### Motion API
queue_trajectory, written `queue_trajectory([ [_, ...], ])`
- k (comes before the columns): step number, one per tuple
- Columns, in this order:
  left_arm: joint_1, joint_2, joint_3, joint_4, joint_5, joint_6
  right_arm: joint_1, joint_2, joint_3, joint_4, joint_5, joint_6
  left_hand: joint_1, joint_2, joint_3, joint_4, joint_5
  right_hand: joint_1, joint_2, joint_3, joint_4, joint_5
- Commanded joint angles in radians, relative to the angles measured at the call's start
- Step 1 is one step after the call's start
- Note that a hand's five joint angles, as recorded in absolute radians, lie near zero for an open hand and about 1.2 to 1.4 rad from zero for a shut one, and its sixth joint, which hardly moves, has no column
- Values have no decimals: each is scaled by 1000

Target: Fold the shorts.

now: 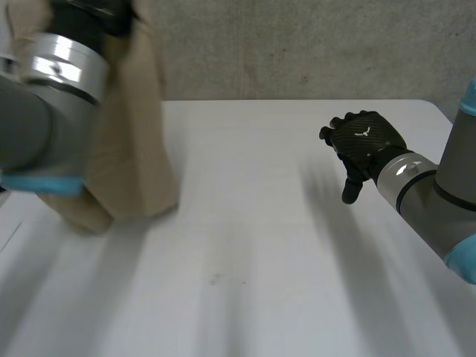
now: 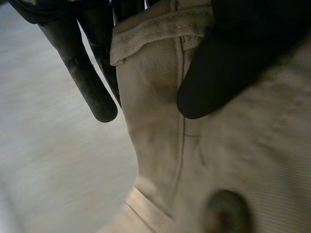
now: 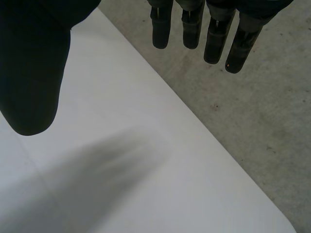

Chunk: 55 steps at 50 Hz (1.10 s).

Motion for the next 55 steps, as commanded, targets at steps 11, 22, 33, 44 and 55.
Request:
queue_trajectory([
  [11, -329, -245, -188, -371, 398, 49, -62, -54, -32, -1, 8, 3, -747, -801, -799, -802, -724, -30, -45, -41, -61, -61],
  [22, -256, -94, -199, -392, 187, 109, -60, -54, -32, 8, -9, 0, -850, -904, -902, -905, -827, -30, -45, -41, -61, -61],
  [33, -213, 37, -366, -470, -187, -22, -19, -49, -7, 313, -53, -172, -668, -722, -720, -723, -645, -30, -45, -41, -61, -61],
  [44, -165, 152, -586, -685, -206, -192, 15, -41, 236, 145, -222, -195, -99, -153, -151, -154, -76, 91, 77, 81, 61, 61],
  [55, -112, 170, -671, -705, -82, -232, 18, 37, 387, -88, -236, -193, -409, -463, -460, -464, -386, 238, 223, 228, 208, 208],
])
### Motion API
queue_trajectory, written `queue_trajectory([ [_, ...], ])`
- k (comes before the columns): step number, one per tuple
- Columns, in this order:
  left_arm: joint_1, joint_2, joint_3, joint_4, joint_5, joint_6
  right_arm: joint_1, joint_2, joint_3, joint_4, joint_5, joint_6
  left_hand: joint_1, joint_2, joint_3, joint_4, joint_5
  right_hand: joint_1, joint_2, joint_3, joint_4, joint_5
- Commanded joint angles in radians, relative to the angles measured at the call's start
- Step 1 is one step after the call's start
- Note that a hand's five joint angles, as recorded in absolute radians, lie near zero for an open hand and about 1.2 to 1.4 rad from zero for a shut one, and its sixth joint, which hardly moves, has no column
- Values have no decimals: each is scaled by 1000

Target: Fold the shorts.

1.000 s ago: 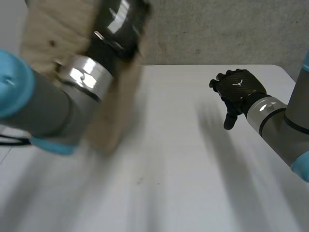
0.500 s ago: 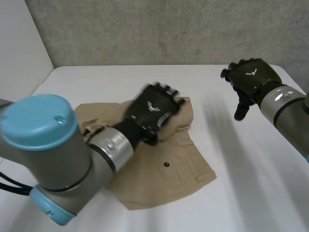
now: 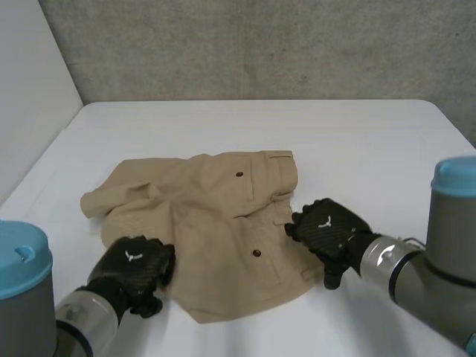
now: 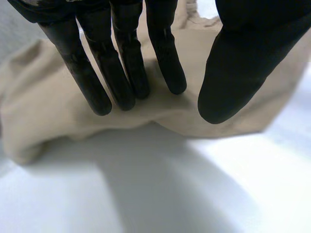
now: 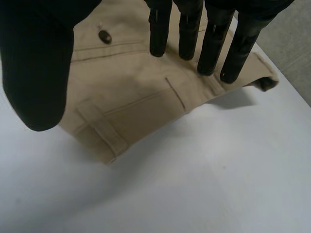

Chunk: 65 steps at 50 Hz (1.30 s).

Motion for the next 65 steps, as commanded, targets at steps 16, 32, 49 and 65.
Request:
queue_trajectory([
  [16, 55, -151, 3, 124, 69, -3, 12, 164, 48, -244, 5, 19, -560, -562, -561, -566, -564, 329, 285, 278, 278, 289],
  [32, 42, -258, 106, 181, 66, 3, 22, 210, -10, -267, 11, 69, -593, -594, -594, -598, -597, 1092, 1047, 1040, 1041, 1052],
  [49, -5, -373, 256, 282, 40, -9, 25, 97, -47, -243, 57, 207, -206, -207, -207, -211, -210, 1092, 1047, 1040, 1041, 1052],
  [65, -22, -79, 413, 129, 35, 45, 22, -110, -221, -44, 115, 262, 546, 545, 545, 541, 542, 1092, 1047, 1040, 1041, 1052],
])
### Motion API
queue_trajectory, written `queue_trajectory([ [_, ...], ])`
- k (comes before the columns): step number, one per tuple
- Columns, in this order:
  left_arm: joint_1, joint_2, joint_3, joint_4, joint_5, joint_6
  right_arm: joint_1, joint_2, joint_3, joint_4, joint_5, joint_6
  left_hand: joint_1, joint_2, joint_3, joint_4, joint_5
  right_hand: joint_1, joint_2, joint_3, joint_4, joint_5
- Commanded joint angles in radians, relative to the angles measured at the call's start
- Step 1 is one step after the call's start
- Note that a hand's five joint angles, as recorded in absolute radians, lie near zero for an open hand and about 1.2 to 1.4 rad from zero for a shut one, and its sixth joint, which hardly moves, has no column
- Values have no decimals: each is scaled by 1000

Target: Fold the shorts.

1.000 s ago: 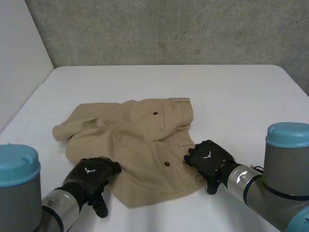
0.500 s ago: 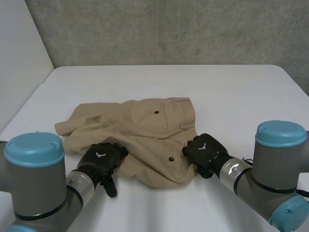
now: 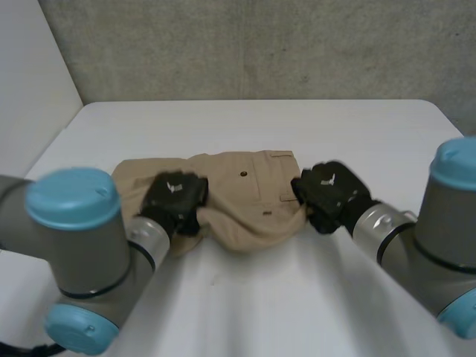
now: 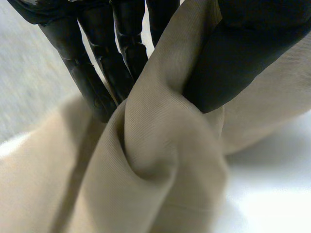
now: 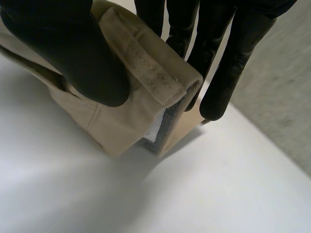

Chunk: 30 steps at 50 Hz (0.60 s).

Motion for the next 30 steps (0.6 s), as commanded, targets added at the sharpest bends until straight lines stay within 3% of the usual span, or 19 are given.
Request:
queue_trajectory([
  [1, 7, 288, 121, -210, 11, 76, 1, -132, -144, 124, 44, 9, 248, 206, 217, 202, 266, 430, 228, 227, 210, 242],
  [6, 16, 431, 276, -379, 17, 117, 2, -221, -307, 196, 60, 33, 248, 206, 217, 202, 266, 430, 228, 227, 210, 242],
  [15, 78, 375, 444, -391, 14, 153, -1, -224, -558, 236, 77, 124, 248, 206, 217, 202, 266, 430, 228, 227, 210, 242],
  [20, 151, 248, 508, -356, 14, 174, 33, -60, -696, 228, 158, 121, 248, 206, 217, 202, 266, 430, 228, 227, 210, 242],
  [30, 173, -114, 632, -39, 78, 180, 70, 325, -913, 64, 232, 105, 248, 206, 217, 202, 266, 430, 228, 227, 210, 242],
])
